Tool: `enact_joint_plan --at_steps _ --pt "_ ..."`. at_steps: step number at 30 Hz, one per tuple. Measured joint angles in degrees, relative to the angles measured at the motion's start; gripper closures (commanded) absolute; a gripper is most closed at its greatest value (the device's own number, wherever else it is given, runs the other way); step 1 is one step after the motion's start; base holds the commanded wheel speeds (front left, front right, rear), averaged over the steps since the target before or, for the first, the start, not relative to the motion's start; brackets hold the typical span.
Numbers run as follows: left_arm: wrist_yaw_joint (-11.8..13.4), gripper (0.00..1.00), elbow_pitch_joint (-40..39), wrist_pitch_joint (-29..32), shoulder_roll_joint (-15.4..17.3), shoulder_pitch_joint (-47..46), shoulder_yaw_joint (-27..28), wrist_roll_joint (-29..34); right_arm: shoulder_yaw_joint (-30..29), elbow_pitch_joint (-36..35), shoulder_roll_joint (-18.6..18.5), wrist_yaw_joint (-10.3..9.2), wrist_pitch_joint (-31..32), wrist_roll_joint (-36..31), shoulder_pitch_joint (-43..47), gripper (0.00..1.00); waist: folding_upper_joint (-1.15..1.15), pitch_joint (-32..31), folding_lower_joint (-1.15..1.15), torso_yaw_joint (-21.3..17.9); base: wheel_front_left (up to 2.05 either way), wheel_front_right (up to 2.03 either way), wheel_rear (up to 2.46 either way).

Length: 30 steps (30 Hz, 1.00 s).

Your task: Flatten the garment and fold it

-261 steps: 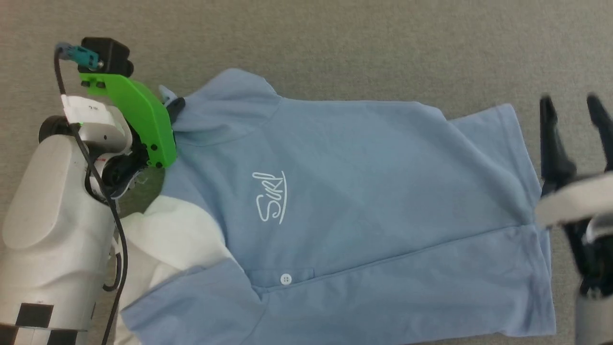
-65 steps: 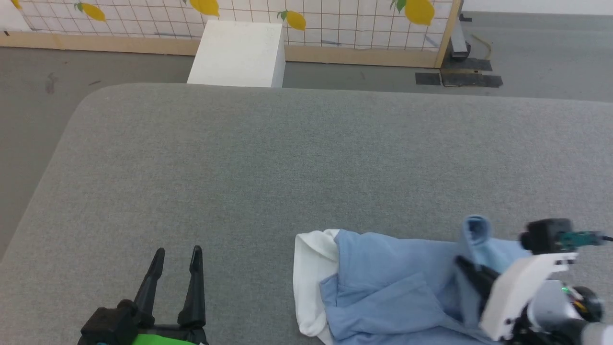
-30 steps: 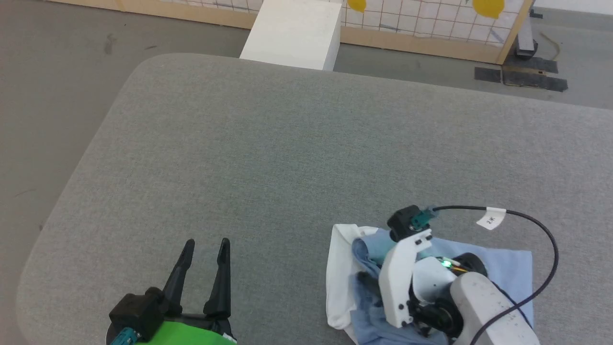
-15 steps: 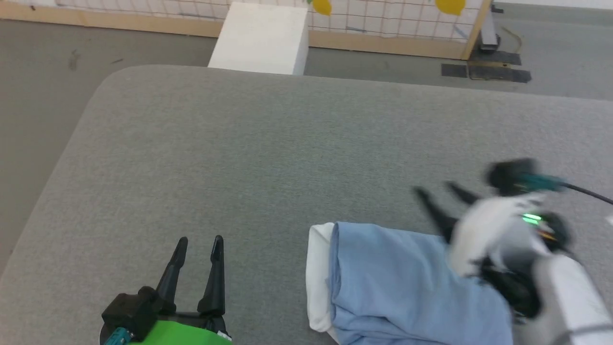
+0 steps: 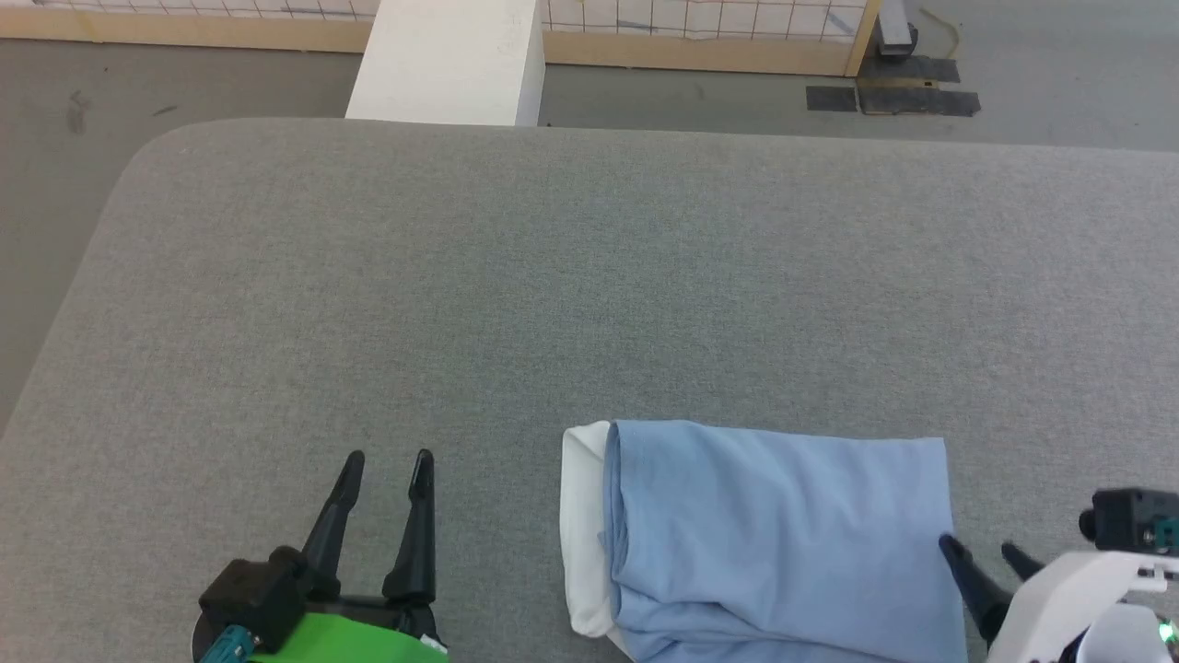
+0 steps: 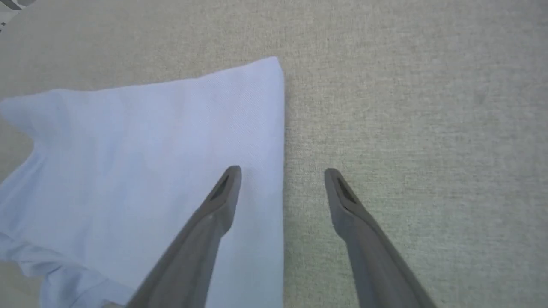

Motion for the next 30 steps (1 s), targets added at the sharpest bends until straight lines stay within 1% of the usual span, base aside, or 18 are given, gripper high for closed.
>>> enact_joint_plan --at_steps 3,7,16,17,18,19,25,30 --pt "0.0 0.0 0.1 0.1 0.1 -0.5 -0.5 0.0 -1.0 2.3 0.1 0.0 0.7 0.6 0.5 0.0 0.0 0.2 0.0 0.4 0.0 0.0 0.0" --pt "0.0 0.0 0.1 0.4 0.7 -0.9 -0.5 0.0 -1.1 6.4 0.1 0.0 0.0 1.7 0.2 0.0 0.0 0.3 0.0 1.2 0.0 0.0 0.0" --pt "0.0 0.0 -0.1 1.1 1.5 -0.9 -0.7 -0.1 1.3 12.2 0.0 0.0 -0.4 1.9 -3.7 0.0 0.0 0.2 0.0 2.7 0.0 0.0 0.0" --pt "0.0 0.0 -0.1 1.1 1.5 -0.9 -0.7 -0.1 1.0 12.9 0.0 0.01 -0.4 1.9 -4.0 0.47 0.0 0.1 0.0 2.8 0.0 0.0 0.0" --pt "0.0 0.0 -0.1 1.2 1.5 -0.9 -0.8 -0.2 0.9 13.7 -0.1 0.04 -0.1 1.5 -4.4 0.87 0.0 0.0 0.0 2.9 0.0 0.0 0.0" --pt "0.0 0.0 -0.1 1.2 1.5 -0.9 -0.9 -0.3 0.8 14.1 -0.1 0.04 -0.1 1.0 -4.7 1.0 0.0 -0.1 0.0 3.0 0.0 0.0 0.0" --pt "0.0 0.0 0.0 1.6 1.6 -0.7 -1.1 -0.4 1.3 15.3 0.1 0.05 -0.7 0.0 -5.5 1.0 0.0 -1.2 0.0 3.1 0.0 0.0 0.0" --pt "0.2 0.0 -0.4 1.6 1.7 -0.6 -1.5 -0.4 3.1 13.3 0.1 0.0 -1.1 -1.4 -5.4 1.0 0.0 -1.9 0.0 2.1 0.0 0.0 0.0"
